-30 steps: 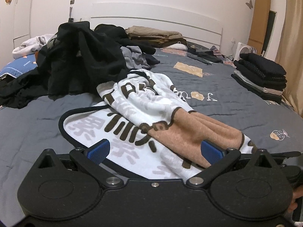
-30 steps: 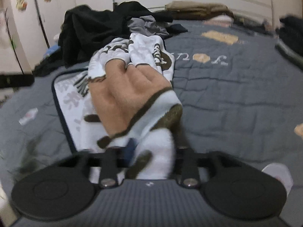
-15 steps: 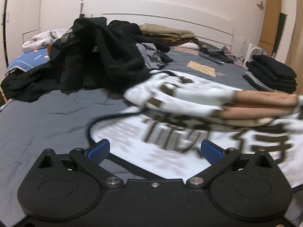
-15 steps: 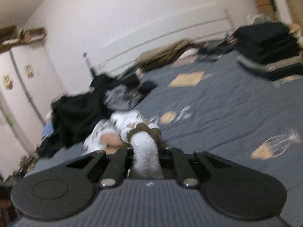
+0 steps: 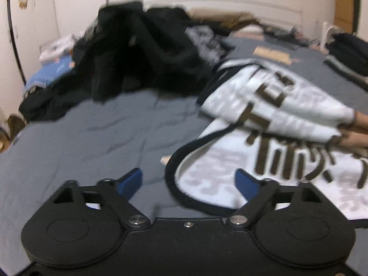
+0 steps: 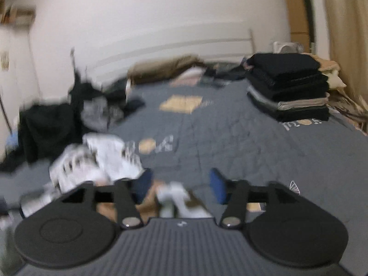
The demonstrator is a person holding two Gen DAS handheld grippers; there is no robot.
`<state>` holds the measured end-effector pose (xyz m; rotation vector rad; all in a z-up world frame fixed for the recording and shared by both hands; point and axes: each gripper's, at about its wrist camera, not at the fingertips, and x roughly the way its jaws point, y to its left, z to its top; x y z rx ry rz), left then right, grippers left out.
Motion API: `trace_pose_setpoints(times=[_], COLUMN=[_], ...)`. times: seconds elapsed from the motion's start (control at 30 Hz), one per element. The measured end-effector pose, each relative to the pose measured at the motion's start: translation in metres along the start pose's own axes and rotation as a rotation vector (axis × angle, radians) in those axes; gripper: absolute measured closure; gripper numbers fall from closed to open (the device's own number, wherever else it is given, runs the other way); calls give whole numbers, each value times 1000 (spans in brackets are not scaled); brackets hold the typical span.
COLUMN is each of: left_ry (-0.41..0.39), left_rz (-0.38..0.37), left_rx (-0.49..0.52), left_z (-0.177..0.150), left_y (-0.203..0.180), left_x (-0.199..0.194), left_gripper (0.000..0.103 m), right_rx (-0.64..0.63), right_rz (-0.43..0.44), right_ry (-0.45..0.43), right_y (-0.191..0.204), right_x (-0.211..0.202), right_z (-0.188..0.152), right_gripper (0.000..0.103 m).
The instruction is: Fold clothes
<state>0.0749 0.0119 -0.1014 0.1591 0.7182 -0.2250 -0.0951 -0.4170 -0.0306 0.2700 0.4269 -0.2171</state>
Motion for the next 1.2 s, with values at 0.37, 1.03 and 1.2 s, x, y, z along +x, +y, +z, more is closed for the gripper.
trace_pose_setpoints(times=[0.37, 1.03, 1.2], left_ry=[93, 79, 73], left_rz=[-33, -31, -51], left_rx=[-111, -172, -179], left_z=[-2, -1, -6], left_y=[24, 26, 29], left_x=[44, 69, 70], left_gripper=[62, 79, 77], right_rx=[24, -26, -36], right_rz=[140, 179, 179], right_ry=[22, 74, 71], right_y=[19, 42, 47], right_x=[16, 24, 24], right_z=[-16, -32, -33], right_gripper=[28, 28, 28])
